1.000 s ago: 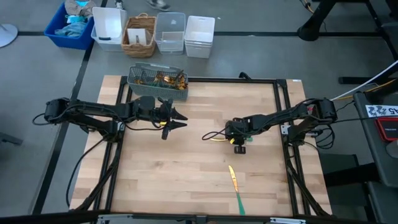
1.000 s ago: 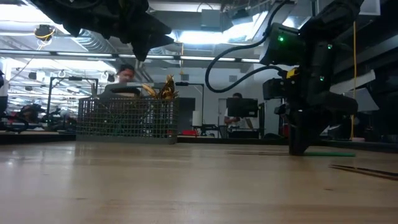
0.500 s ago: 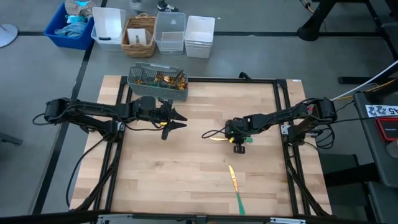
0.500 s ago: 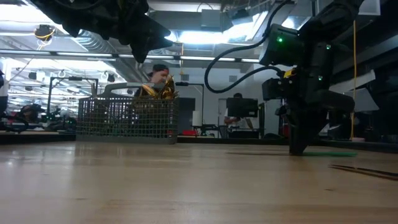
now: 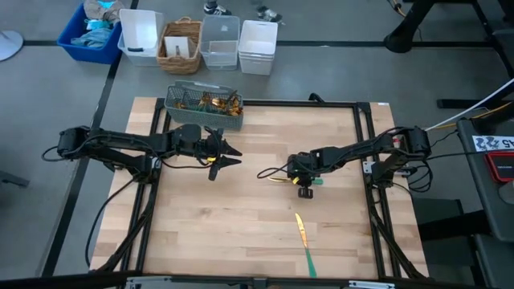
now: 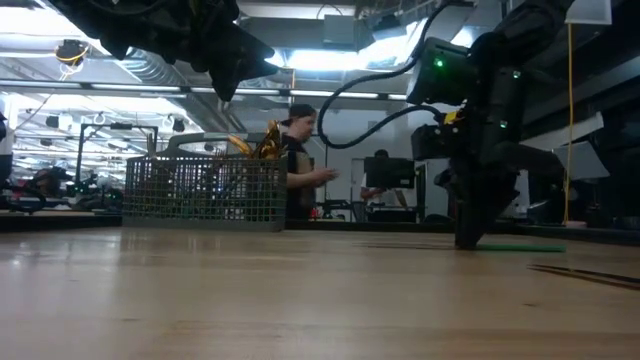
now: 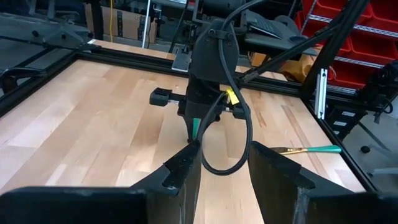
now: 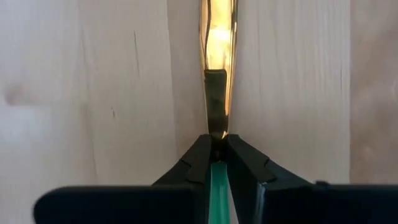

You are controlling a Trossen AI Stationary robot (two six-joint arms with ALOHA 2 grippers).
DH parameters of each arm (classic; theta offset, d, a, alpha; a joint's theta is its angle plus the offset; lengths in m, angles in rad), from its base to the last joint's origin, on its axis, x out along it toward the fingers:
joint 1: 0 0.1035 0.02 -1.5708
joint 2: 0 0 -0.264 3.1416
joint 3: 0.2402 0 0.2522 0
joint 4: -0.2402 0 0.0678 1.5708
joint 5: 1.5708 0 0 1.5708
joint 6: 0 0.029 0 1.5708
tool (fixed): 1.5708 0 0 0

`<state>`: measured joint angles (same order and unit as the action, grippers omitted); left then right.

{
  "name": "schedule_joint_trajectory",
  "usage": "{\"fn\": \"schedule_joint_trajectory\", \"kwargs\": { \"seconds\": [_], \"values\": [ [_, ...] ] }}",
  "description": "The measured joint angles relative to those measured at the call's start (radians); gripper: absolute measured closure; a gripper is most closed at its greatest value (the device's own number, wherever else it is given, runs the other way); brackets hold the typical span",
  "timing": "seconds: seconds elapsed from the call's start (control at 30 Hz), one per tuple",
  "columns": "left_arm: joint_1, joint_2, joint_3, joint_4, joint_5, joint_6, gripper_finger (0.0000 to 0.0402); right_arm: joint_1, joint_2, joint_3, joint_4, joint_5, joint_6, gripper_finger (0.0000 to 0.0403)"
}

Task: Sort silverware
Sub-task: Put the green knife into the gray silverware basket

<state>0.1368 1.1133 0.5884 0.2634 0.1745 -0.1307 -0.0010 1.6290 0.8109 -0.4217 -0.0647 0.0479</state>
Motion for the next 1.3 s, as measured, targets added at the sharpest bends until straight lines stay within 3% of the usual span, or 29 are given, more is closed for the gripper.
{"fn": "schedule_joint_trajectory", "kwargs": {
  "seconds": [0.53,0.73,1.03,1.3],
  "values": [
    [0.0,-0.009,0.0,0.014,0.0,0.006,0.0276,0.001,-0.001,0.006,0.203,-0.01,0.0,0.0359],
    [0.002,-0.104,0.0,0.002,-0.037,0.002,0.0276,0.001,-0.002,0.006,0.336,-0.005,-0.001,0.0359],
    [0.002,-0.298,0.0,-0.166,-0.171,-0.103,0.0276,0.0,-0.003,0.006,0.626,0.086,-0.055,0.0359],
    [0.001,-0.316,0.0,-0.325,-0.179,-0.206,0.0276,0.0,-0.004,0.006,0.849,0.16,-0.113,0.0359]
  ]
}}
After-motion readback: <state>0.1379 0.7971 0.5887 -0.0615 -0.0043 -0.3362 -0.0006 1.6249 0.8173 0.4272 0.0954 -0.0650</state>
